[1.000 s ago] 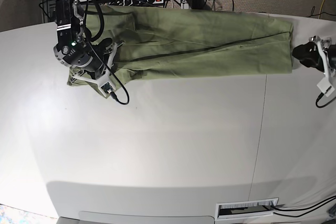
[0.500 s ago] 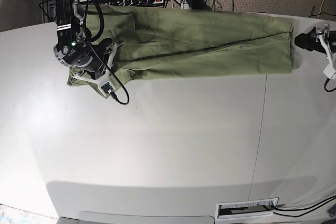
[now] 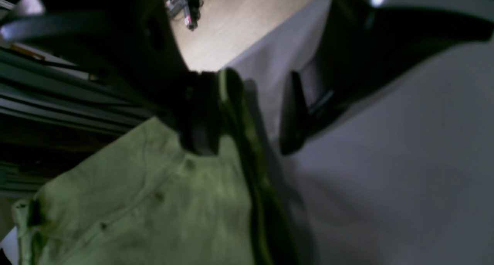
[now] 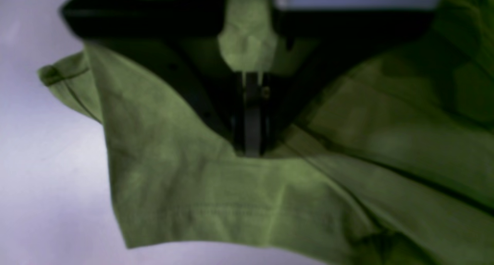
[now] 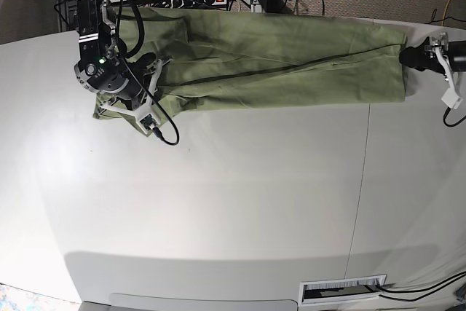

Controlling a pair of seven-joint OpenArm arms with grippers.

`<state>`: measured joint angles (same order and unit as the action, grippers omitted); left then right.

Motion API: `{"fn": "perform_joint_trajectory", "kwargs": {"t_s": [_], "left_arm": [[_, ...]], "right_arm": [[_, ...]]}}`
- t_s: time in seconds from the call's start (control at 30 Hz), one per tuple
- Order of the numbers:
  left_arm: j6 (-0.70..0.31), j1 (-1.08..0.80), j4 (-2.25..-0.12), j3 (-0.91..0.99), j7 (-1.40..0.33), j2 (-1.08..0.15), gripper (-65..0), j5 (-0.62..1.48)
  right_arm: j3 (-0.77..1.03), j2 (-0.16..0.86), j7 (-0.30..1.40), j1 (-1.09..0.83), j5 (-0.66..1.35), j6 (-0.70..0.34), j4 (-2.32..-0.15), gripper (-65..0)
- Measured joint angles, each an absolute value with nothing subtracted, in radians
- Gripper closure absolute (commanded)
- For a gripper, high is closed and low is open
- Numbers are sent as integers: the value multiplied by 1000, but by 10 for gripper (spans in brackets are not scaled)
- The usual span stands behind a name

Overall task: Fold the T-shirt properly
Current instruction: 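Release the left gripper and regrasp the folded shirt's end beside it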

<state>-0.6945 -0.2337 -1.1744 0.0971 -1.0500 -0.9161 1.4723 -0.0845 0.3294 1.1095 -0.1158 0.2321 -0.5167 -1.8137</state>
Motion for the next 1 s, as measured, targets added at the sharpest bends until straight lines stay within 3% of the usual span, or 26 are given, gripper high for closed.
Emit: {"fn": "perform_joint_trajectory", "kwargs": {"t_s": [0.3,0.53,0.63,0.7,1.0], "left_arm": [[-701,-232,-1176,99,-1047,-897,-274,1479],[-707,-229,-1178,101,-1038,-836,-229,1502],[-707,-229,-1179,101,-1036,-831,-140,1497],[-702,-229,-1178,100,-1040,-831,-14,1485],[-697,-167,-1175,98,-1062,-854,0,1466]], "right_arm": [[-84,329,1110,-116,232,-517,-1814,0],[-84,329,1110,-116,233,-517,-1814,0],[-84,329,1110,-116,232,-517,-1814,0],[-84,329,1110,-116,232,-517,-1814,0],[-84,329,1093,-116,244,-517,-1814,0]]}}
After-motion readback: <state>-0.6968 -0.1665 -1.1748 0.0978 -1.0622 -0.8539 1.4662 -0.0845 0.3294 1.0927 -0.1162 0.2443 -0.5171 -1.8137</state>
